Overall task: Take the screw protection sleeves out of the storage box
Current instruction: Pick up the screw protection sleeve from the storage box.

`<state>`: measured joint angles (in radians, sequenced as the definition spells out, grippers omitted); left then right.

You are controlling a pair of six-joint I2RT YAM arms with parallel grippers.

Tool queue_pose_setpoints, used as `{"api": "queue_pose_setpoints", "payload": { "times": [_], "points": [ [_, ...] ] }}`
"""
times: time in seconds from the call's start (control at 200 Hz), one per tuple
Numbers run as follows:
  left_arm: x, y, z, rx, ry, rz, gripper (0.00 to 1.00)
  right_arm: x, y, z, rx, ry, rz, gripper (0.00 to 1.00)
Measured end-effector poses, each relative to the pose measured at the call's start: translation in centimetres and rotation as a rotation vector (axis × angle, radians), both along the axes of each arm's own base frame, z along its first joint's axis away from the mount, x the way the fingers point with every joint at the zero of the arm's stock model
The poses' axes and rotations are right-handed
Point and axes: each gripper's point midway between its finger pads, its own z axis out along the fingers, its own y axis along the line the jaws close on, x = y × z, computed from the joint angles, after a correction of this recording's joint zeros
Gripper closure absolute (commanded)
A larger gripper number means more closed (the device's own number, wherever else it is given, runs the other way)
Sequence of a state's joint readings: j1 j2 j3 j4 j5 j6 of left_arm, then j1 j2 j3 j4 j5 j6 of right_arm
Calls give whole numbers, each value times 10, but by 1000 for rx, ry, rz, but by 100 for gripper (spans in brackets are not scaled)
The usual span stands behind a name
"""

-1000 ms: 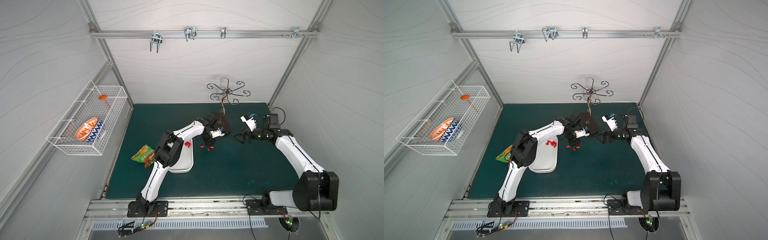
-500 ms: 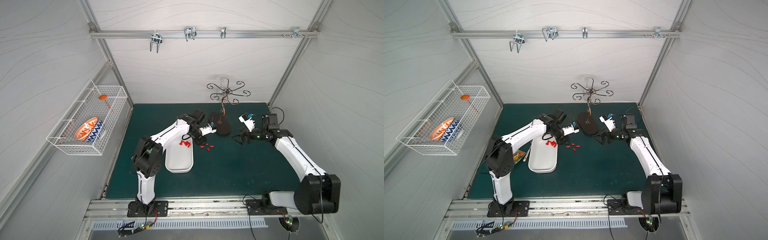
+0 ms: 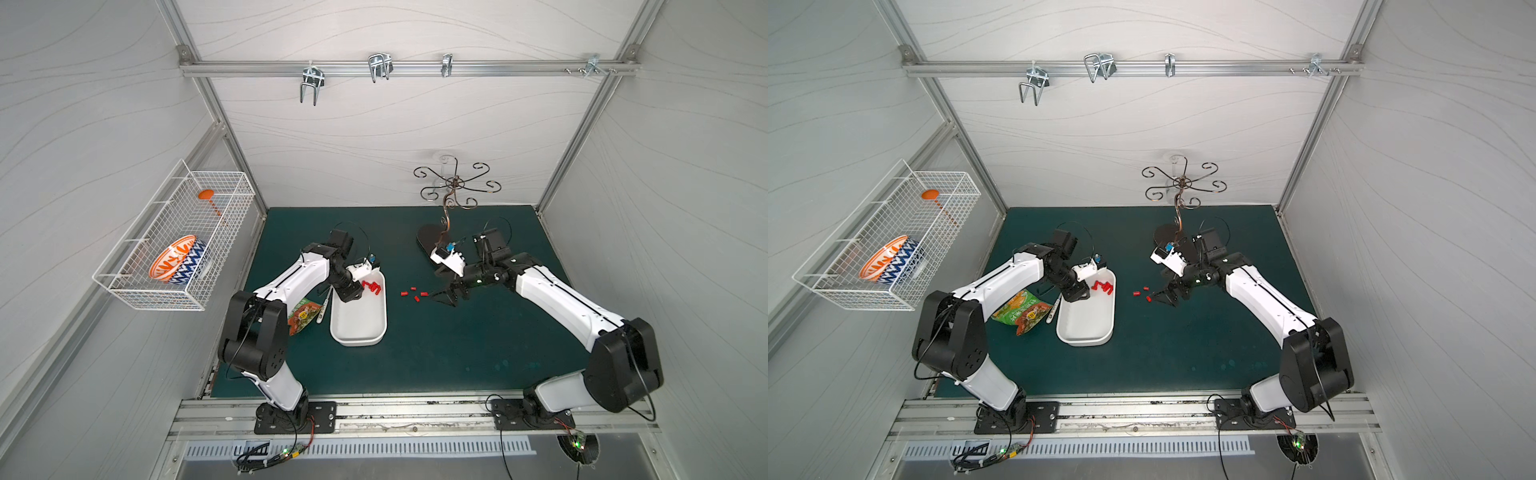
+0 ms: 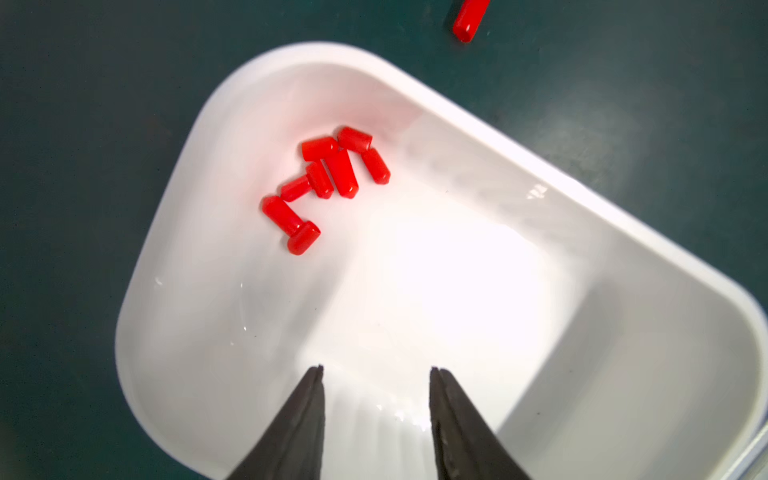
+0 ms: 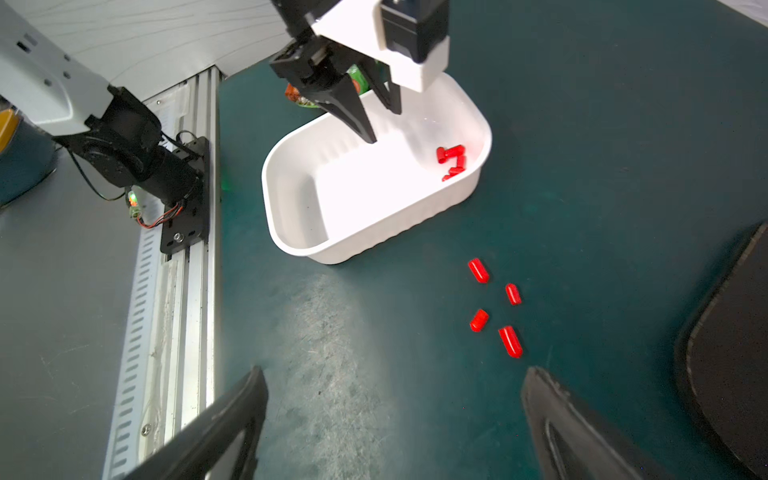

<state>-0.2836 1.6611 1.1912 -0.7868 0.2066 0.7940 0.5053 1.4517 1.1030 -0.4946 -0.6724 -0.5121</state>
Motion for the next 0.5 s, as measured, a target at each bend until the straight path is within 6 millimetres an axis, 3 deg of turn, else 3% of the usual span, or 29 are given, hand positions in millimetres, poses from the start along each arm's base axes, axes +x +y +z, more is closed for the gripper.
{"api": "queue_pose_setpoints", "payload": {
  "times": [0.21,0.5],
  "points": [
    [20,1,-18,50,-61,-99,55,-15,31,-21,-5,-1,58,1],
    [36,0,-42,91,-40,-159,57,-12,29,-37,-29,20,28,1]
  ]
}}
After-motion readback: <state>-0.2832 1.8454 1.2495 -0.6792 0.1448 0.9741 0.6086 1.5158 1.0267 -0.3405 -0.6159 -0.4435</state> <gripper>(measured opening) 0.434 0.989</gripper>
